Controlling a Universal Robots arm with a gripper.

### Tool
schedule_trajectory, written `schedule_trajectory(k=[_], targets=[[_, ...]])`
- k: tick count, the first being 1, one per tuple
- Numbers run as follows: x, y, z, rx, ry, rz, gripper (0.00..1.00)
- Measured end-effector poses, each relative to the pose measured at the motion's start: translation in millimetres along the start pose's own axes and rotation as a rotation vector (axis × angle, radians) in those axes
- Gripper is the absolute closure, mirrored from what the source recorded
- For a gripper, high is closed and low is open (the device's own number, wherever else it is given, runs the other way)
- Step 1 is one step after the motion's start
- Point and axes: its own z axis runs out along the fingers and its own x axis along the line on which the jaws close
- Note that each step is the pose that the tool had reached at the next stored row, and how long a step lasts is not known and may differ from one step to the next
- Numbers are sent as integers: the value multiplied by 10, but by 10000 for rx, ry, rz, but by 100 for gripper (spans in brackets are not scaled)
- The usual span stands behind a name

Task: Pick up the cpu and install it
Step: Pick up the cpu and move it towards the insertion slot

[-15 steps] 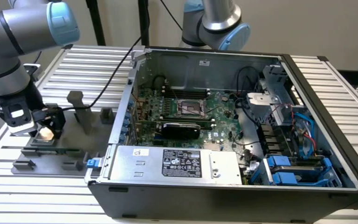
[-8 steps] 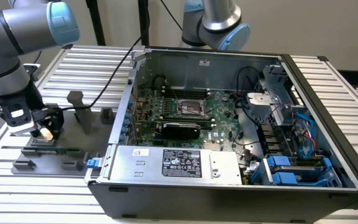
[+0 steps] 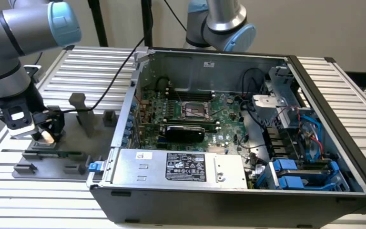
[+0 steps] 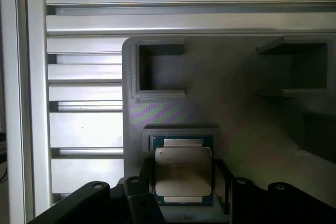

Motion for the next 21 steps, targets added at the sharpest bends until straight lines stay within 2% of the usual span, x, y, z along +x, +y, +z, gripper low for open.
schedule_trajectory(k=[13, 21], targets=[[0, 0, -9, -1, -3, 0, 45], [0, 3, -155, -1, -1, 0, 45]])
